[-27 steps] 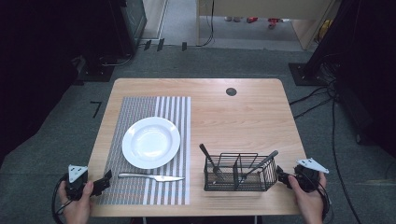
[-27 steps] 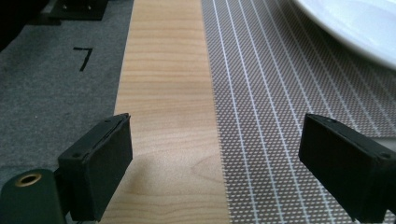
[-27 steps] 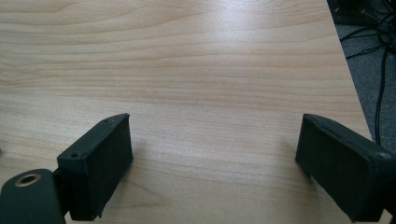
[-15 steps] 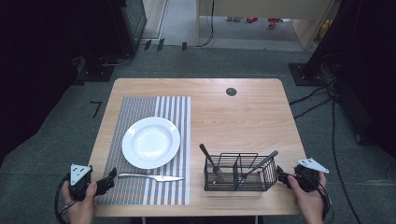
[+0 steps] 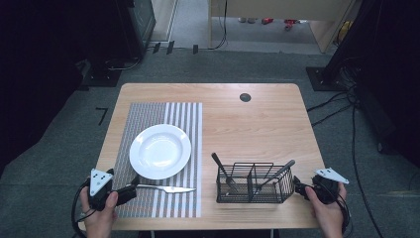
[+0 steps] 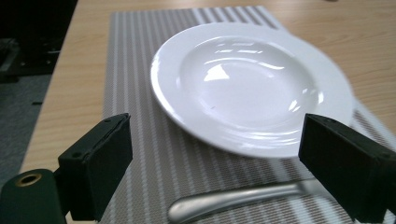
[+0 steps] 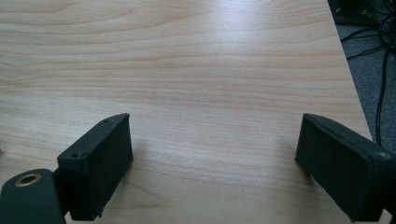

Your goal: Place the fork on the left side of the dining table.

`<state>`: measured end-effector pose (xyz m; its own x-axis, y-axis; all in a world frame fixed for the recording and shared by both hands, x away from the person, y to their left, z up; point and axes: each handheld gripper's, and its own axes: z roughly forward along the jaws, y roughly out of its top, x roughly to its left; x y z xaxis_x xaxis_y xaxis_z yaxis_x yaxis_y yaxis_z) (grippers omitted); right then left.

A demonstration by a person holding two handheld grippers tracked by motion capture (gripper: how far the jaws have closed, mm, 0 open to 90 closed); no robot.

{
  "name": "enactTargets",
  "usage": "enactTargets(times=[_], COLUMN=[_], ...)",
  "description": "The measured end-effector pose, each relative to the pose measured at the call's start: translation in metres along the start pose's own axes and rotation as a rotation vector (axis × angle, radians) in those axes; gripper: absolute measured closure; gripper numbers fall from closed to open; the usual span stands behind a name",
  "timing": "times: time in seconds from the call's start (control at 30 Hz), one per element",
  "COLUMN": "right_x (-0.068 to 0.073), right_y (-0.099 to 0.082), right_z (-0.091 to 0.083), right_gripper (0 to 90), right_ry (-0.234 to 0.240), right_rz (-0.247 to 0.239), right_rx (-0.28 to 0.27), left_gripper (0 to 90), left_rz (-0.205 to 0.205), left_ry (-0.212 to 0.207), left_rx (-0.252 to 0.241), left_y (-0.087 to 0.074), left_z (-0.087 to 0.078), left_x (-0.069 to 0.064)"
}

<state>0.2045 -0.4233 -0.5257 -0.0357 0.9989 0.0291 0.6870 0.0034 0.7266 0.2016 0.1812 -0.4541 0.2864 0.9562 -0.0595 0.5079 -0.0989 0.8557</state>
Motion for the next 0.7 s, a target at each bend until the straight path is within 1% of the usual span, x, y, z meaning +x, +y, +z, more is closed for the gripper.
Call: enactTargets(times=[0.13,0.4,0.6,0.7], right_x=[0.000,0.000,0.000,0.000], right_y=[0.000,0.000,0.000,0.000], right_z=[0.000,0.000,0.000,0.000], right_gripper=[10.7,10.6,10.6,10.6], right_ry=[0.000,0.000,0.000,0.000], right_rz=[0.000,0.000,0.000,0.000], right_rx=[0.000,0.000,0.000,0.000], left_gripper=[10.1,10.1,10.1,10.1], left_rz=[0.040,0.045,0.067,0.077], left_ry=[-0.031,-0.110,-0.155,-0.169], left_rx=[-0.009,-0.030,-0.030,-0.029], left_y=[0.010,0.029,0.038,0.041], left_z=[0.000,-0.001,0.004,0.007], left_x=[-0.017,-0.040,-0.057,-0.065])
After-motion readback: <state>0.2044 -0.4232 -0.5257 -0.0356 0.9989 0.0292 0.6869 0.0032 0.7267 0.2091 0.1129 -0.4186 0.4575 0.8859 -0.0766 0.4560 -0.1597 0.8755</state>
